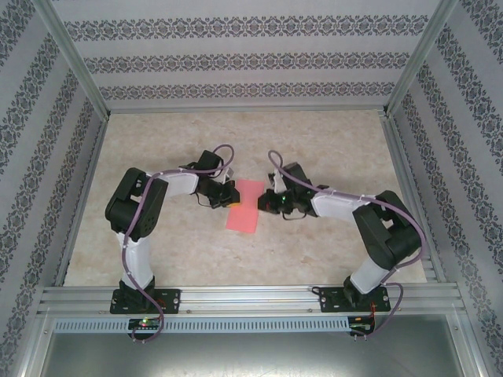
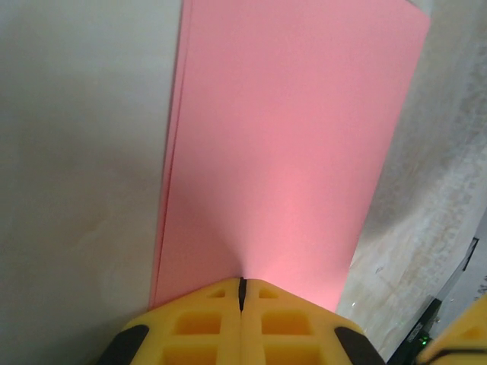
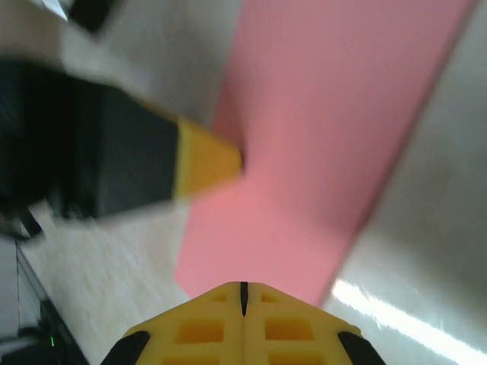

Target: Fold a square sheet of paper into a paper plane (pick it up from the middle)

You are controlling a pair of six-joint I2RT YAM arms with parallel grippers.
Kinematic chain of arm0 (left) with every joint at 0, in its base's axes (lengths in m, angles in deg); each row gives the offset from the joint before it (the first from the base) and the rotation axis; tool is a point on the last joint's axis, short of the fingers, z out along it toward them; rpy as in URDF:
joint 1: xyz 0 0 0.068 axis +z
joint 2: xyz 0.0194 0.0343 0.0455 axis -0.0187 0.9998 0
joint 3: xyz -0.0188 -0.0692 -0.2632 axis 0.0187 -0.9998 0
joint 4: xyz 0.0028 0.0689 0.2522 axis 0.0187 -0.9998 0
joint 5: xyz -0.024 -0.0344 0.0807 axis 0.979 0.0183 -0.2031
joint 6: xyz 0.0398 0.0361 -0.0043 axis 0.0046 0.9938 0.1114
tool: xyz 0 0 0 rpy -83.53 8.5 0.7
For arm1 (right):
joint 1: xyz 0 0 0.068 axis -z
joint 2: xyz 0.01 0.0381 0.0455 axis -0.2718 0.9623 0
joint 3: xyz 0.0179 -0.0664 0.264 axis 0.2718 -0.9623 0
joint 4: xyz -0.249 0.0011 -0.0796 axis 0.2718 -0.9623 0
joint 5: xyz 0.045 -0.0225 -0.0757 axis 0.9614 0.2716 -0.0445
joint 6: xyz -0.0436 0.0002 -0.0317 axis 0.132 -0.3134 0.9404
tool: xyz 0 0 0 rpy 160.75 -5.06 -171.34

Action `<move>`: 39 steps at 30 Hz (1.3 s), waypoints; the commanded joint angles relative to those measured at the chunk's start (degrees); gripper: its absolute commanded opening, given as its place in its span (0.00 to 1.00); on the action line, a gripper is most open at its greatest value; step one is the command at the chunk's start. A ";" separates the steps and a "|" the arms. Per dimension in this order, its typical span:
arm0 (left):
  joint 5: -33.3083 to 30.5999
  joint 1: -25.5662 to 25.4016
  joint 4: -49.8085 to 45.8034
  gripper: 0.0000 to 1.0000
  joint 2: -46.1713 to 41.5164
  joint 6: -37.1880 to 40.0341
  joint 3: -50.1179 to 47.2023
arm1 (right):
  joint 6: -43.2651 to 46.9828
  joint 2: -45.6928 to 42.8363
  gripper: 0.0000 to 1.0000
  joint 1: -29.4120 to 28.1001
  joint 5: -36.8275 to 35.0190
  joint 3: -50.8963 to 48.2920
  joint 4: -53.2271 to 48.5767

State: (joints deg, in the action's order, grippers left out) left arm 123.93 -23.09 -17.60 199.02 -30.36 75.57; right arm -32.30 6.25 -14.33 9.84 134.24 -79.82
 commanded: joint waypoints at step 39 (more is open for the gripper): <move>-11.17 -15.92 9.42 0.02 -9.34 -18.08 -6.32 | -7.75 -5.09 0.00 4.18 -6.52 -8.05 5.58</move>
State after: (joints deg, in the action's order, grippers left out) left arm 114.62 -38.04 -11.94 187.65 -45.29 69.15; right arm -42.83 2.73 -10.57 -1.18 128.60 -79.23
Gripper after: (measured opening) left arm 0.068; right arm 0.052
